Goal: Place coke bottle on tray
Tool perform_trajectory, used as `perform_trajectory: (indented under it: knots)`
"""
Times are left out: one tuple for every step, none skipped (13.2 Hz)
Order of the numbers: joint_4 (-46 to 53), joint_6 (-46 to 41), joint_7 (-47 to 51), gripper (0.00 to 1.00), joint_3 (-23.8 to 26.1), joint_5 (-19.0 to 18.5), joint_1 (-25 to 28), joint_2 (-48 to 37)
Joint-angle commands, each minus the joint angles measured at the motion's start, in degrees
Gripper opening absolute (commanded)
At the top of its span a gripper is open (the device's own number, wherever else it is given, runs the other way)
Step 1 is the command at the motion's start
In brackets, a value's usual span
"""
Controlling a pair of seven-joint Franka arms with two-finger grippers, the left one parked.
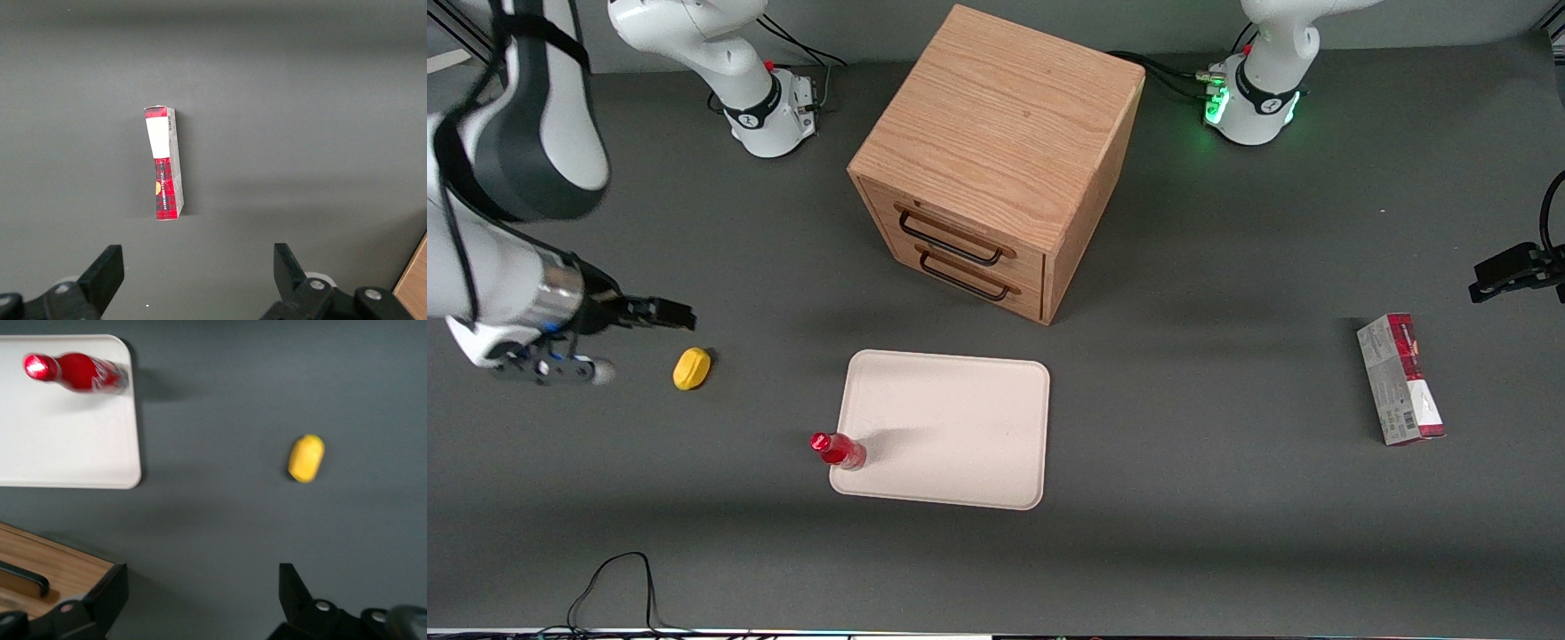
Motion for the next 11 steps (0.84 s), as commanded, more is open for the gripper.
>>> perform_trajectory:
  knots:
    - [-4.58,-0.58,1.31,1.0,-1.44,-2.03,0.8,-5.42]
    - [-4.66,-0.33,1.31,1.0,-2.5,-1.68,0.8,-5.77]
    - [-4.75,-0.59,0.7,1.0,-2.6,-1.77,0.88,-6.04]
    - [-4.66,-0.68,0.7,1.0,-2.51,-1.94,1.06,-6.39]
    - [-4.31,-0.68,0.7,1.0,-2.43,-1.94,1.06,-6.39]
    - [-4.31,-0.76,0.78,1.0,-2.25,-1.94,1.06,-6.48]
    - [-4.22,-0.77,0.96,1.0,-2.08,-2.03,1.15,-6.48]
    - [-4.22,-0.77,1.05,1.0,-2.07,-2.03,1.06,-6.48]
    - [-4.22,-0.85,1.22,1.0,-2.07,-2.03,0.97,-6.48]
    - [-4.22,-1.03,1.22,1.0,-2.16,-2.03,0.97,-6.48]
    - [-4.14,-1.12,1.22,1.0,-2.25,-2.03,0.97,-6.48]
